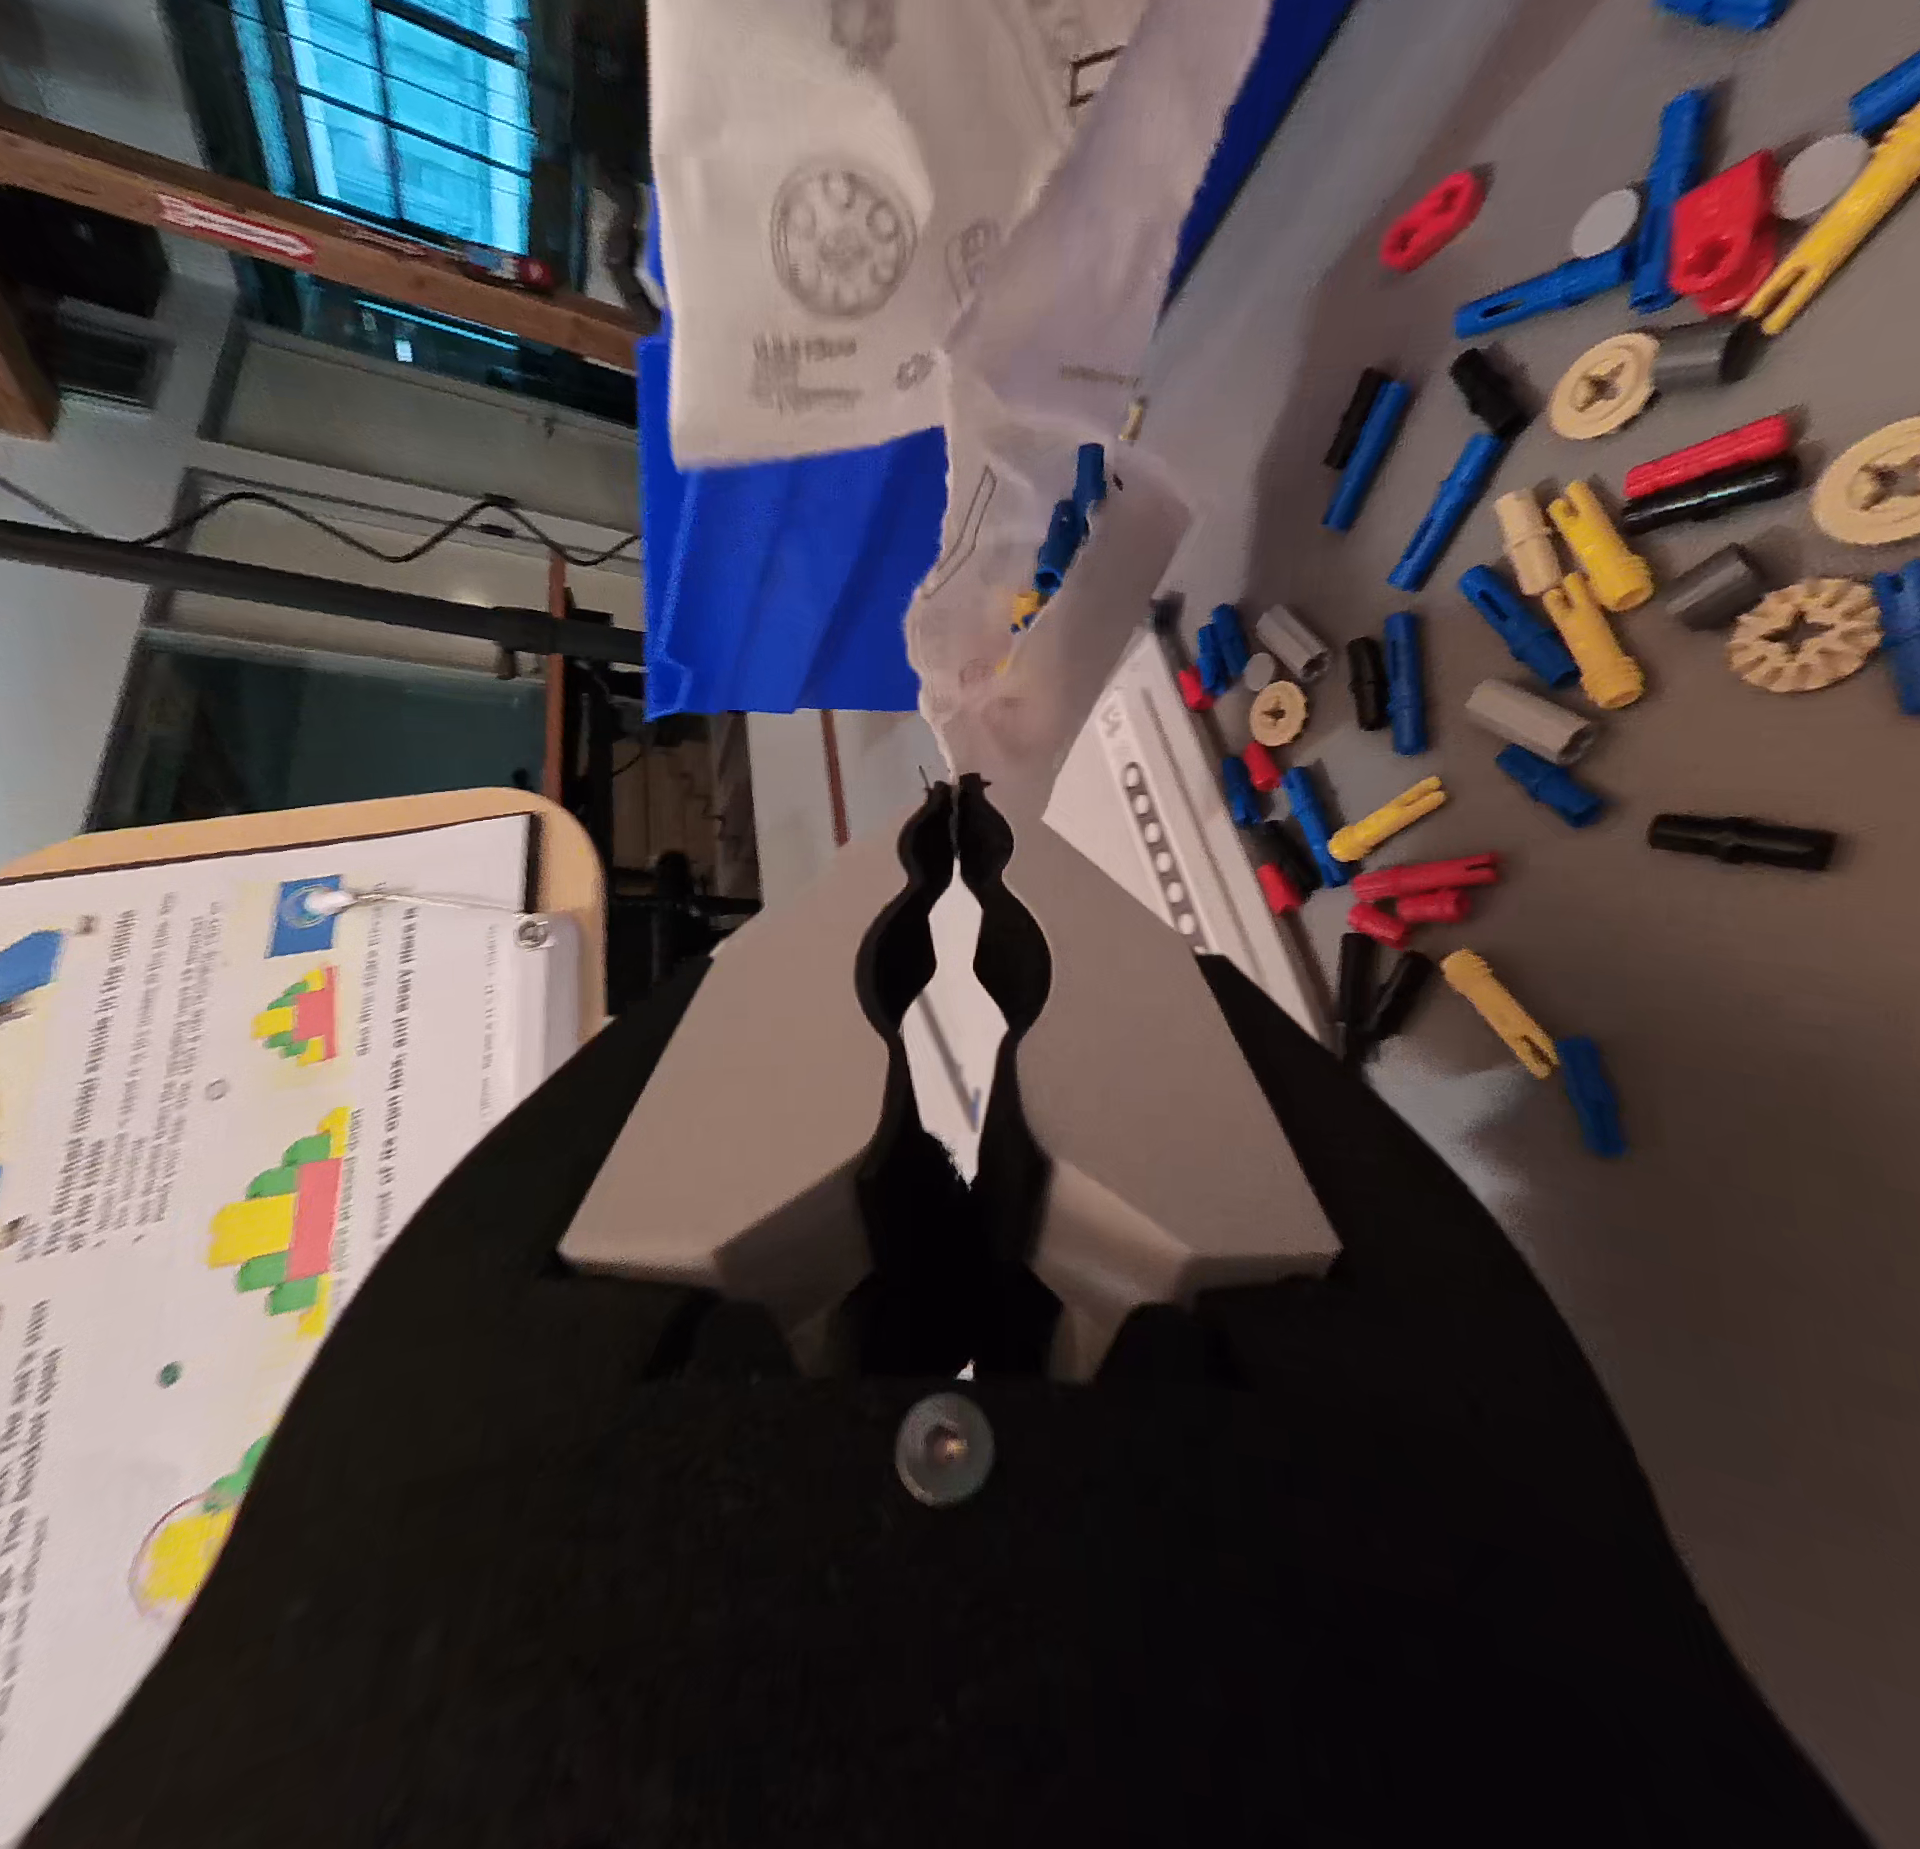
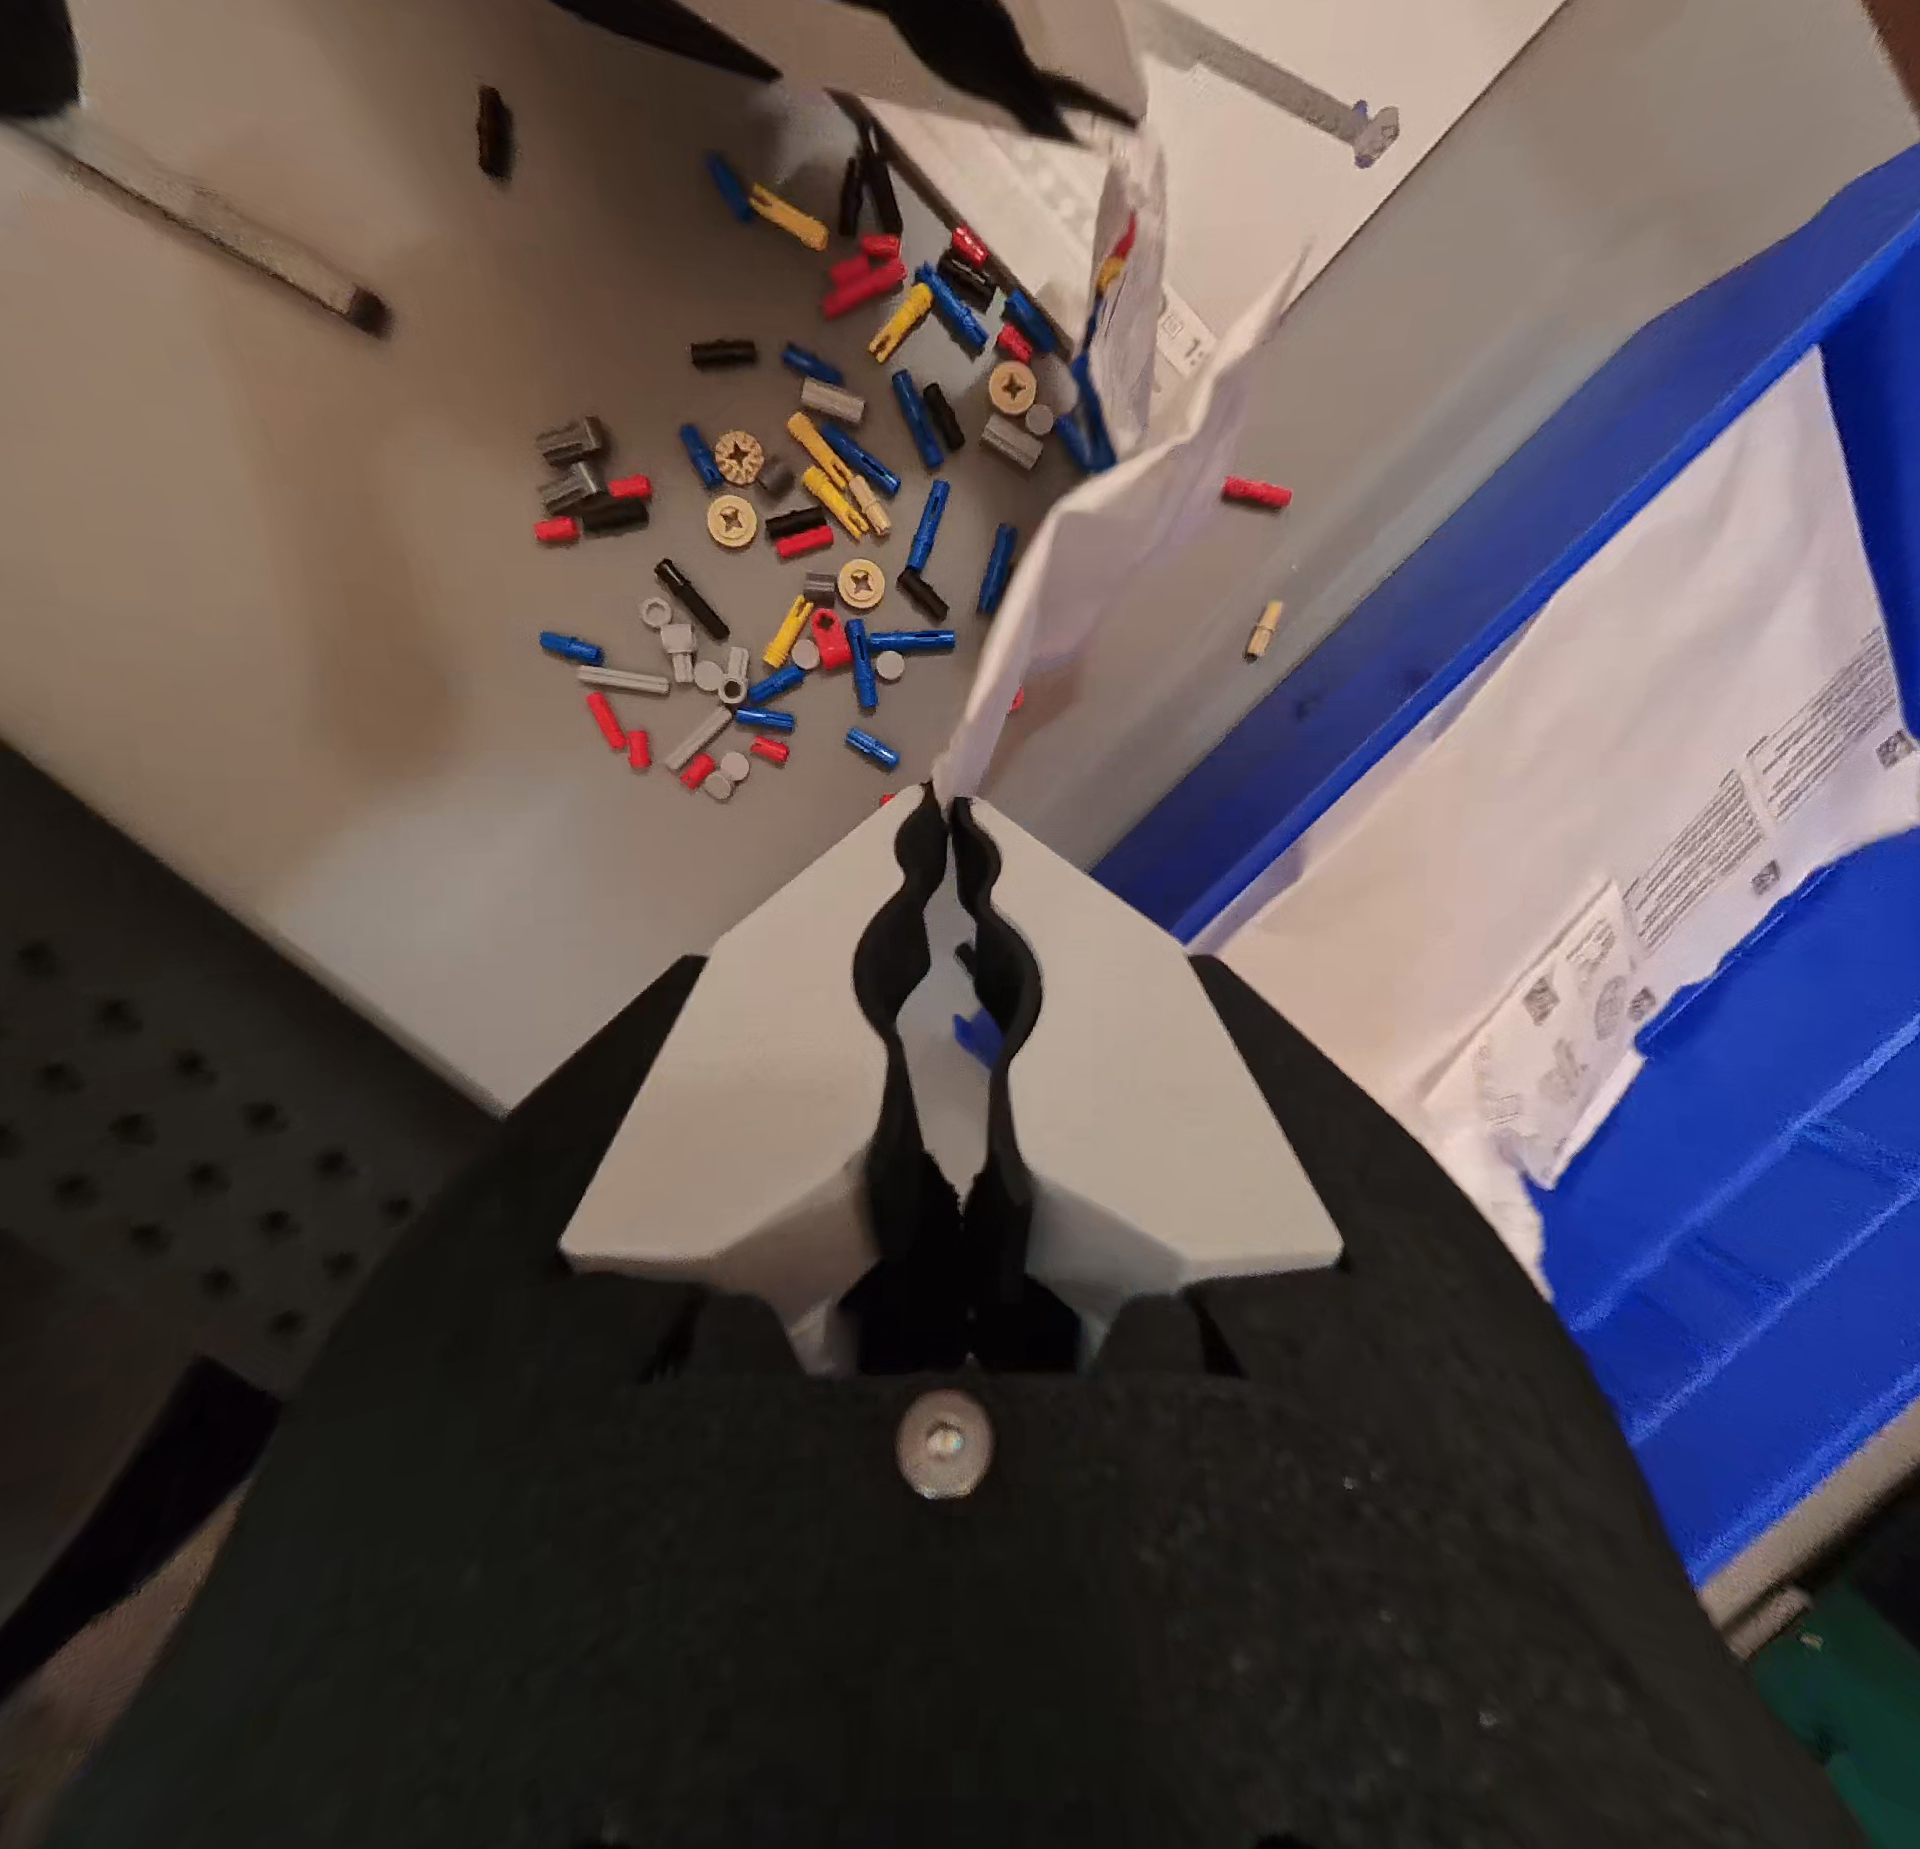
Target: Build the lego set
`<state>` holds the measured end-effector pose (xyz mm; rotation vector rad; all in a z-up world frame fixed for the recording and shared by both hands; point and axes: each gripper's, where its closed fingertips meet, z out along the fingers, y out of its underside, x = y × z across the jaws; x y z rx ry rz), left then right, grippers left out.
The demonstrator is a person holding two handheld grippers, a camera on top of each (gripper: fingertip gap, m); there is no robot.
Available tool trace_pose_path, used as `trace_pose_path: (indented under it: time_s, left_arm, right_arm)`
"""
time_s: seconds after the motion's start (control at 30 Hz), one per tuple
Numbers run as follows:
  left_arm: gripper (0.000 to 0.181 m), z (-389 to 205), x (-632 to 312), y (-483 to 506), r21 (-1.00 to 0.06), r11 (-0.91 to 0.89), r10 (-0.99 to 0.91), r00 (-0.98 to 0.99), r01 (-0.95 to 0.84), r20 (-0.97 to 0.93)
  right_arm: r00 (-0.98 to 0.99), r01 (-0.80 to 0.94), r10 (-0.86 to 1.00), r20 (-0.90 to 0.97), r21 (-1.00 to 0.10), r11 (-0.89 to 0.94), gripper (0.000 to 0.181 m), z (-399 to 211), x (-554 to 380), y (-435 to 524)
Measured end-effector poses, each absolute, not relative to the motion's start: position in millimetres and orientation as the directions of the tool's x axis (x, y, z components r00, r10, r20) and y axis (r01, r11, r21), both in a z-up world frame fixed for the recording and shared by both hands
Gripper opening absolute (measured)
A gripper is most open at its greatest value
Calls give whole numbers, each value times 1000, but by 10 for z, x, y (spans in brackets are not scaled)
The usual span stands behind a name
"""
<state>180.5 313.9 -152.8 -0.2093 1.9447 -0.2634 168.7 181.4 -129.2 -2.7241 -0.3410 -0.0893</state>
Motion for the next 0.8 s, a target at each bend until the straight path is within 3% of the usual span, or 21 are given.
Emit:
trace_pose_path:
  time_s: [0.13, 0.2, 0.27, 0.37, 0.53, 0.67, 0.8]
  left_arm:
    - [0, -1329, 1778, 3174, -236, 972, -227, -247, 7, -942]
    - [0, -1206, 1734, 3172, -200, 979, -191, -168, 40, -967]
    - [0, -1093, 1674, 3172, -138, 988, -132, -91, 65, -987]
    - [0, -975, 1582, 3131, -77, 991, -76, -19, 106, -997]
    - [0, -818, 1579, 3073, -74, 990, -79, 42, 122, -996]
    - [0, -629, 1609, 2995, -75, 990, -88, 109, 117, -990]
    - [0, -487, 1589, 2972, -74, 992, -91, 166, 107, -982]
  right_arm:
    - [996, 90, 88, 33, -598, -797, 6, -1311, 1569, 1753]
    - [994, 3, 79, -72, -725, -688, 25, -1194, 1437, 1773]
    - [977, -63, 121, -173, -788, -612, 44, -1046, 1331, 1721]
    - [929, -198, 181, -321, -849, -490, 46, -694, 1432, 1758]
    - [874, -142, 285, -393, -769, -623, 52, -716, 1690, 2235]
    - [683, -186, 326, -654, -587, -788, 50, -751, 1700, 2393]
    - [645, -255, 207, -736, -462, -849, 46, -846, 1790, 2363]
